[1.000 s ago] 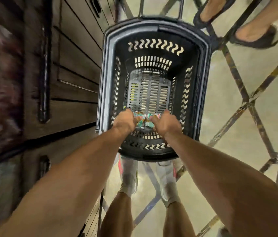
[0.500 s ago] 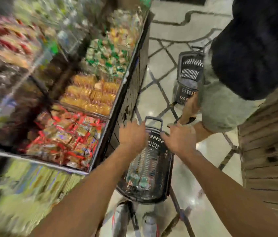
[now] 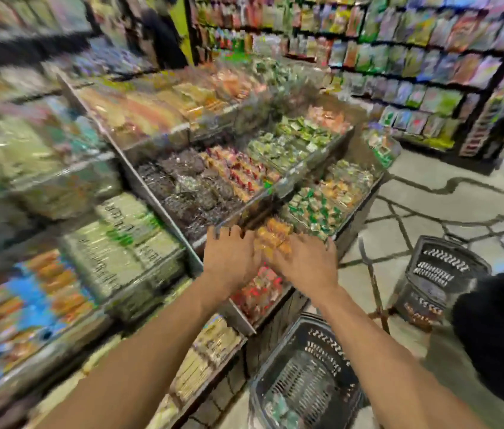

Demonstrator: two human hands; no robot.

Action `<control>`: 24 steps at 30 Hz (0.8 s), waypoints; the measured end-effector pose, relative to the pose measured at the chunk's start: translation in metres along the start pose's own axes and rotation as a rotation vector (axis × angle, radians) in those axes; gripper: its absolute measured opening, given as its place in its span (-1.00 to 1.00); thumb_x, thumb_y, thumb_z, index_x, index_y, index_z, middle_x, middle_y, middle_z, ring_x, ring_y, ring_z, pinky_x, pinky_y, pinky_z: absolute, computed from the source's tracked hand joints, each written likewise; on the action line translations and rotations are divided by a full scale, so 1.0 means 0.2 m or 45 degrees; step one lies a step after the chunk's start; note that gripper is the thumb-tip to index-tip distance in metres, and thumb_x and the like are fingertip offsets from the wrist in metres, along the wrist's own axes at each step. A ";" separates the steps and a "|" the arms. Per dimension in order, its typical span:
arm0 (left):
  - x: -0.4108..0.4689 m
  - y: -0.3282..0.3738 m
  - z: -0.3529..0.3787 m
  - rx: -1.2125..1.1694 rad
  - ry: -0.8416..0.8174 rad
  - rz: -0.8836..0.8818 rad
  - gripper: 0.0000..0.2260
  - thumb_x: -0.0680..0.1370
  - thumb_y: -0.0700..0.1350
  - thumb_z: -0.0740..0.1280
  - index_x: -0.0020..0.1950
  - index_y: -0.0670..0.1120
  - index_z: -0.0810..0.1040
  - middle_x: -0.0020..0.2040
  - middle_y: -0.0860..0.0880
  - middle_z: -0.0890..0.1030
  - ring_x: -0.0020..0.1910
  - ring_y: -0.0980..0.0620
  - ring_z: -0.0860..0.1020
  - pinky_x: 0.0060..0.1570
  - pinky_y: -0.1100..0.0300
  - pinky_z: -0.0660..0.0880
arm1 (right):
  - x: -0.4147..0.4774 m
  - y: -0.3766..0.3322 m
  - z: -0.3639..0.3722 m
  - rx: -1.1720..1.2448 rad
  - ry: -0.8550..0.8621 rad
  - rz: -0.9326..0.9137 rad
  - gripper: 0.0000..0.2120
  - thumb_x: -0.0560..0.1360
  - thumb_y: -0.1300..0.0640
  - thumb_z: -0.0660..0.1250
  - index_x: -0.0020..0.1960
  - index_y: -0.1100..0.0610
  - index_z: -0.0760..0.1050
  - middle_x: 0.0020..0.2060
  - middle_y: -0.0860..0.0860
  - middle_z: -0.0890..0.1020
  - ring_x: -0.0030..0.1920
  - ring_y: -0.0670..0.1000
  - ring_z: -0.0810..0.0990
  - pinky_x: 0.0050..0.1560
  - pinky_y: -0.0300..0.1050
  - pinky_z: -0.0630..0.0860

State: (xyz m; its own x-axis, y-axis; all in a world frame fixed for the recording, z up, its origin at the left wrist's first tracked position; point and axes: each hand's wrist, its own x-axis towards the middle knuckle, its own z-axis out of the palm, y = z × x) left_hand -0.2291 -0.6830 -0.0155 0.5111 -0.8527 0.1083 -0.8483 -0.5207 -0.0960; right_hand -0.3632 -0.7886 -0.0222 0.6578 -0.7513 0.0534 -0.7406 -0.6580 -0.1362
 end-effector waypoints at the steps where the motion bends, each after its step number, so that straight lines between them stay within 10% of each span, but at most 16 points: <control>1: -0.06 -0.11 -0.05 0.024 0.010 -0.053 -0.56 0.64 0.25 0.15 0.33 0.00 0.52 0.27 -0.13 0.58 0.30 -0.21 0.53 0.44 -0.22 0.27 | 0.00 -0.09 -0.02 0.016 0.029 -0.057 -0.31 0.58 -0.43 -0.04 0.42 -0.05 0.52 0.29 0.02 0.62 0.37 0.13 0.52 0.52 0.29 0.15; 24: -1.65 -1.95 -0.50 0.177 0.010 -0.996 -0.57 0.69 0.21 0.10 0.37 -0.03 0.49 0.35 -0.14 0.55 0.35 -0.23 0.47 0.43 -0.22 0.26 | -0.57 -2.34 -0.15 0.113 0.011 -0.931 -0.44 0.62 -0.32 0.16 0.50 -0.03 0.41 0.35 0.03 0.58 0.39 0.14 0.51 0.51 0.27 0.25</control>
State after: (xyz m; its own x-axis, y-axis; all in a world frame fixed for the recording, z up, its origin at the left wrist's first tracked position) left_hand -0.0808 -0.1951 0.0862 0.9502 -0.2370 0.2023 -0.2181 -0.9696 -0.1114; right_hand -0.0960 -0.3971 0.0650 0.9780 -0.1226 0.1689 -0.0989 -0.9849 -0.1423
